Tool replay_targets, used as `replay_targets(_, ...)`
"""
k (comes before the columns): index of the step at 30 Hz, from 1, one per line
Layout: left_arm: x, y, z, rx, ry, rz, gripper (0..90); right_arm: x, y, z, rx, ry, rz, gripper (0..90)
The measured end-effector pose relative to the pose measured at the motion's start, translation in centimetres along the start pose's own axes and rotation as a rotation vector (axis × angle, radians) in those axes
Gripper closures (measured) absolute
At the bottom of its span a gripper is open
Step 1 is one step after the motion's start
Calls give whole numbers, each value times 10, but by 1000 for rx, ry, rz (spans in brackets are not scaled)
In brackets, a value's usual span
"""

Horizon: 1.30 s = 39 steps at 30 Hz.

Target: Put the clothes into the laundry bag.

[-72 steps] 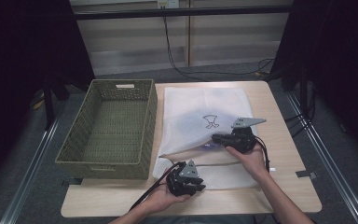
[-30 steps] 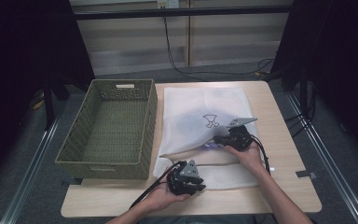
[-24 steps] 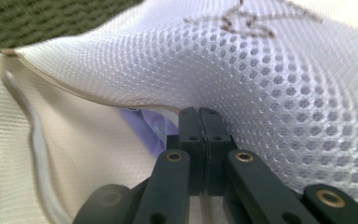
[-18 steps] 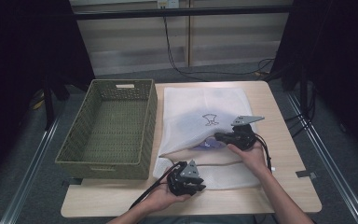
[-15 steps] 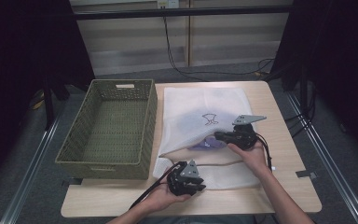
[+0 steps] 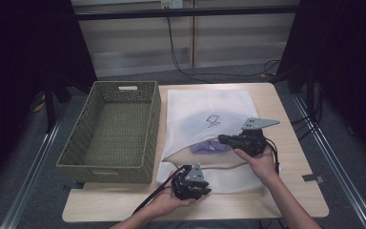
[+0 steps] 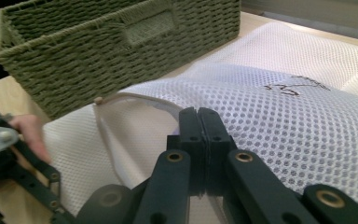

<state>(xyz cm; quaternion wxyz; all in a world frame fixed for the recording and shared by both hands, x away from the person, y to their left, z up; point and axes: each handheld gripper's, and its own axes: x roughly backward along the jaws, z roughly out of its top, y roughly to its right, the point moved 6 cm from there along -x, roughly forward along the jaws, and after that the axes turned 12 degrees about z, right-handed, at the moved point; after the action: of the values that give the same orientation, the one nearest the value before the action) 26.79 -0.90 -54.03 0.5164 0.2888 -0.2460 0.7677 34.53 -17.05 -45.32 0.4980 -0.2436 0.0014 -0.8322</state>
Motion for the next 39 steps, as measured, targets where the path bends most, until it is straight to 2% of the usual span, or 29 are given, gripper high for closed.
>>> replay_targets(5, -1, 0, 1, 0, 9, 5, 737, 4, -8, -2, 3, -6, 9, 900)
replay_targets(10, -1, -1, 1, -7, -5, 10, 733, 4, -13, -3, 2, -12, 18, 900)
replay_targets(11, -2, 0, 2, 2, 3, 7, 733, 4, -14, -5, 2, -15, 20, 900)
replay_targets(20, -3, -2, 3, 4, -7, 13, 733, 2, -22, -29, 6, -89, 26, 900)
replay_targets(28, -3, -2, 3, 10, -7, 14, 733, -5, -19, -49, -14, -140, 35, 900)
replay_targets(33, -2, -2, 2, -6, -21, 21, 730, -9, -16, -57, -28, -162, 36, 900)
replay_targets(36, -2, -2, 2, -6, -20, 21, 728, -13, -15, -64, -28, -195, 32, 900)
replay_targets(39, -3, -2, 3, 0, -6, 18, 728, -16, -12, -67, -36, -204, 33, 900)
